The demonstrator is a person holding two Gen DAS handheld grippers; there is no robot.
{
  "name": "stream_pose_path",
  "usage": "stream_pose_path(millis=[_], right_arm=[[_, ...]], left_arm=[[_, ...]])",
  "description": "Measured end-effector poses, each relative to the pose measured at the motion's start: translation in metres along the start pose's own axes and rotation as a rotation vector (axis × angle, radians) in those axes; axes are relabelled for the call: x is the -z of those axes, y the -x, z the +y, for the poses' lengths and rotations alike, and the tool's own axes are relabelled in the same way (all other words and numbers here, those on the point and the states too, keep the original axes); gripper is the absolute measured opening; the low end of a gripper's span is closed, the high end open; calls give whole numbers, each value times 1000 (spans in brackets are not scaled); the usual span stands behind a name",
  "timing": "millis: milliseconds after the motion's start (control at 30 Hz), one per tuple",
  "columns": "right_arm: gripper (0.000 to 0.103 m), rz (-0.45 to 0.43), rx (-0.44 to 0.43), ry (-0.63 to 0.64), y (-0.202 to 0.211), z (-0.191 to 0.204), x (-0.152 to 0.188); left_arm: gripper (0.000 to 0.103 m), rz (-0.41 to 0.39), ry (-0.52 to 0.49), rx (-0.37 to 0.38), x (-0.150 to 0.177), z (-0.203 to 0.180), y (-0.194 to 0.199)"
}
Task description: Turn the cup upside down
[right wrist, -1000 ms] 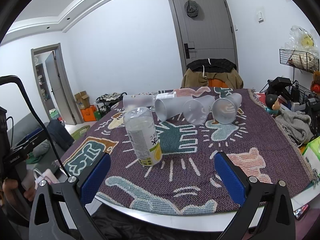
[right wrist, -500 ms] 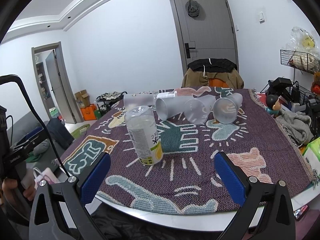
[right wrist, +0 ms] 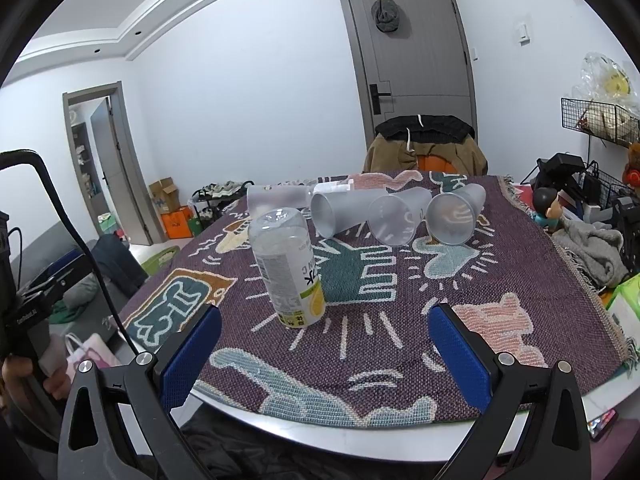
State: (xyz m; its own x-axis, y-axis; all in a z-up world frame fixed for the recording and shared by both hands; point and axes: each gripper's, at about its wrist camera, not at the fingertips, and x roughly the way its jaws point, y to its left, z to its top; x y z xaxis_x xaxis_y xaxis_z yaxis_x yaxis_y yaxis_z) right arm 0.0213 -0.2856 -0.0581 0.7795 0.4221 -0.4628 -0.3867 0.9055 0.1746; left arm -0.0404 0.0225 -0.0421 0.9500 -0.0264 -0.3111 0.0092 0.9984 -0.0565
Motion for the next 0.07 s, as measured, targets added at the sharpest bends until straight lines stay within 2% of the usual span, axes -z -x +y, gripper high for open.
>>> stream_pose_path(millis=[67], right_arm=[[103,3,0,1,-1,0,1]], left_arm=[[103,0,1,0,1,1,0]])
